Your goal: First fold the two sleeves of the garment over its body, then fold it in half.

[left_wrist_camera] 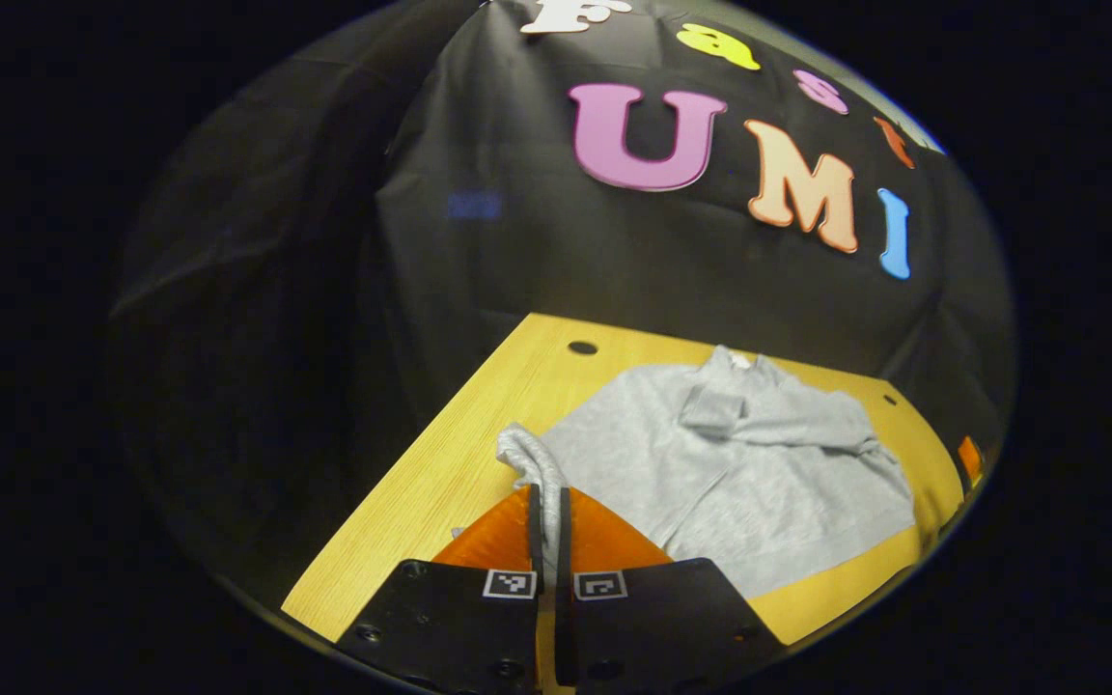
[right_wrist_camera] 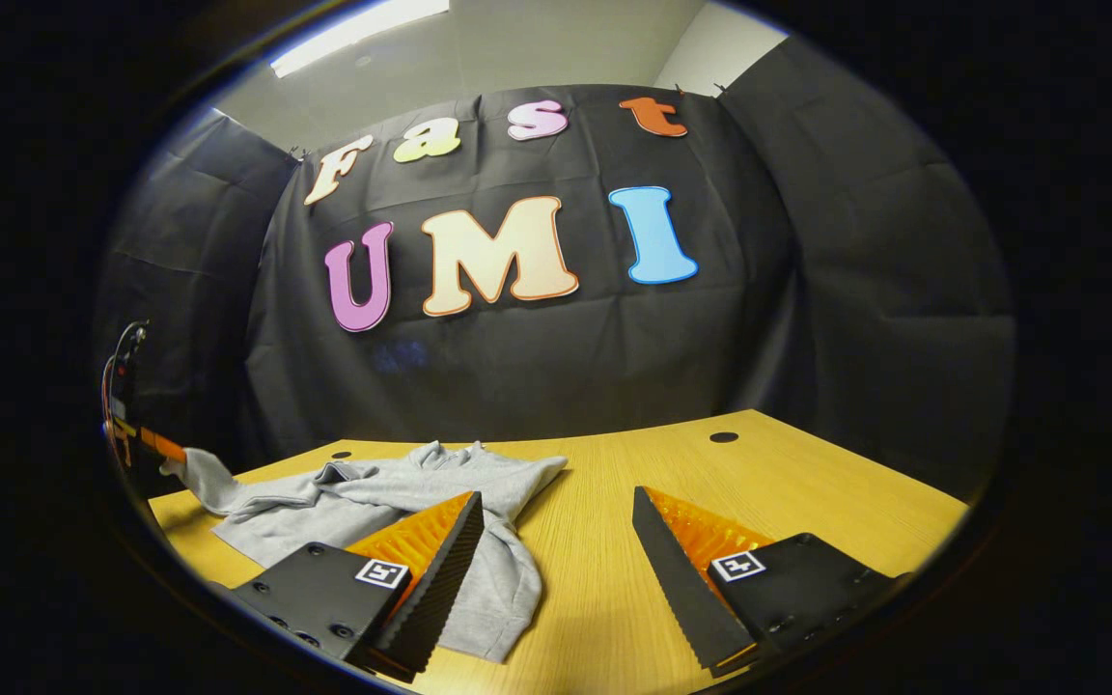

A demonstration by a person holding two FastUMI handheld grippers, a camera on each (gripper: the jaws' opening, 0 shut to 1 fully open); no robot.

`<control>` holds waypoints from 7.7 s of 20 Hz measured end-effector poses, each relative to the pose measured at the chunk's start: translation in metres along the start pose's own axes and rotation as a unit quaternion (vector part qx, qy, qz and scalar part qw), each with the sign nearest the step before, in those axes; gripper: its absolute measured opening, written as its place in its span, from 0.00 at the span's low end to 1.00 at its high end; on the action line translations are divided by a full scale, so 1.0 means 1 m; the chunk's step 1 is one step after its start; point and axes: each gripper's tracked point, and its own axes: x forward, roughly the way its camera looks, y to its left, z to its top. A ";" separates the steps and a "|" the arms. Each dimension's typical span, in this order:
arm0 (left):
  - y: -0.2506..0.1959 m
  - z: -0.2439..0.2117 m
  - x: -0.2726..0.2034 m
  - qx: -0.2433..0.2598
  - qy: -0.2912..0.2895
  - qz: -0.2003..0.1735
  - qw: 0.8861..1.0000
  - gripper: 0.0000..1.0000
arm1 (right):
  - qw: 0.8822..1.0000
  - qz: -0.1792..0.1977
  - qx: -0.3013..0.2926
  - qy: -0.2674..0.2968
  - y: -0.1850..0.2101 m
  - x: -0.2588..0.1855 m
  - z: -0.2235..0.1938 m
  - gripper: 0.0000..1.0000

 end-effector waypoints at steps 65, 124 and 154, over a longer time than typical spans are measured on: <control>-0.139 -0.130 -0.004 0.133 0.107 -0.145 0.975 0.95 | 0.972 0.087 -0.084 0.201 0.073 -0.015 -0.106 0.98; -0.178 0.019 0.036 0.027 -0.021 -0.209 0.977 0.00 | 0.970 0.155 -0.060 0.175 0.130 0.064 -0.014 0.06; -0.172 0.094 0.278 -0.011 -0.063 -0.046 0.997 0.97 | 0.975 0.005 0.061 0.213 0.079 0.294 -0.066 0.89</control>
